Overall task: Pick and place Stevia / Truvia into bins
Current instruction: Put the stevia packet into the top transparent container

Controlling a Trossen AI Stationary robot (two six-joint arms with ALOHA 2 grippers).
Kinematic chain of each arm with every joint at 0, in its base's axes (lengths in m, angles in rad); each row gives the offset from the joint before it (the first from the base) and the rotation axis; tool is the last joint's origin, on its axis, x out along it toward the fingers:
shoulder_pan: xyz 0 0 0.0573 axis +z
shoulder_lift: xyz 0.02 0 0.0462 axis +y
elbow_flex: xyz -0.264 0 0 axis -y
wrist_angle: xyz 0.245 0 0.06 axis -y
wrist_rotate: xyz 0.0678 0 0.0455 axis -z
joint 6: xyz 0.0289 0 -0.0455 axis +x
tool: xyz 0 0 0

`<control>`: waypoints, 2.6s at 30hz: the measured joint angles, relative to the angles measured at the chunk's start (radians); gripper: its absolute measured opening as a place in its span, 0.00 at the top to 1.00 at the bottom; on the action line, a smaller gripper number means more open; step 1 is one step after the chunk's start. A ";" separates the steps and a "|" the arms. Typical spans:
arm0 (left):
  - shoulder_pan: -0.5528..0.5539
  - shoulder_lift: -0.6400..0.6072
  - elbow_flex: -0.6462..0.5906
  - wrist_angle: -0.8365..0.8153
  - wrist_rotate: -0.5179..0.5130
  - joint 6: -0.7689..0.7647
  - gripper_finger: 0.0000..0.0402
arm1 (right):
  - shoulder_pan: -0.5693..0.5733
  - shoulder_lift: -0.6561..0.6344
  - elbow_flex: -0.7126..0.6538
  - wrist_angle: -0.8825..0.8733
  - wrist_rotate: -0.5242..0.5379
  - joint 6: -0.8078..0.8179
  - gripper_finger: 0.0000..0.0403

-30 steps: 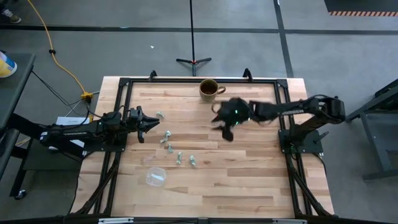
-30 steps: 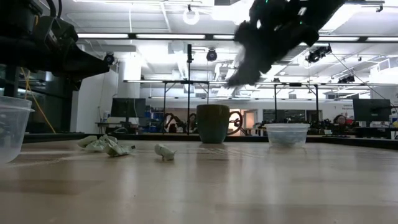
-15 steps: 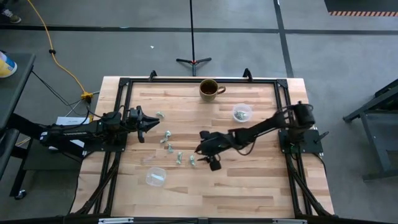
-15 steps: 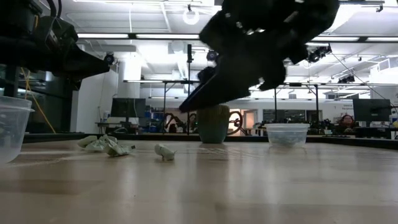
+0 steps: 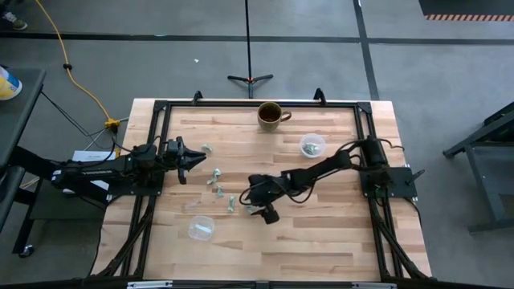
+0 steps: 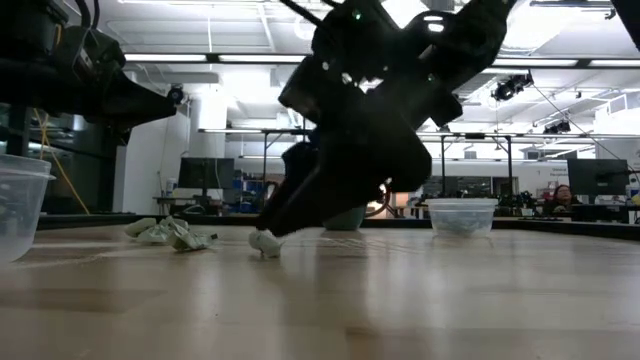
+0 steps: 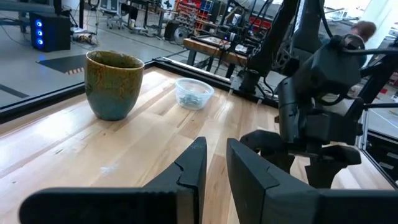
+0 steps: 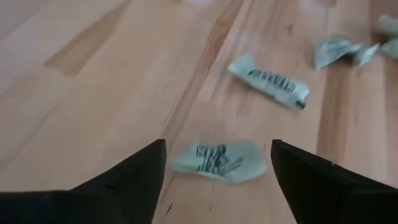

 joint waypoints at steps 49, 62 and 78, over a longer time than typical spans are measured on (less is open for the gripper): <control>0.000 0.000 0.000 0.000 0.001 0.000 0.75 | -0.001 0.033 0.000 0.070 0.018 0.003 0.97; 0.000 0.000 0.000 0.000 0.001 0.000 0.75 | -0.019 0.033 0.000 0.273 0.001 0.004 0.58; 0.000 0.000 0.000 0.002 0.001 0.000 0.75 | -0.046 0.143 0.078 0.281 -0.038 0.025 0.38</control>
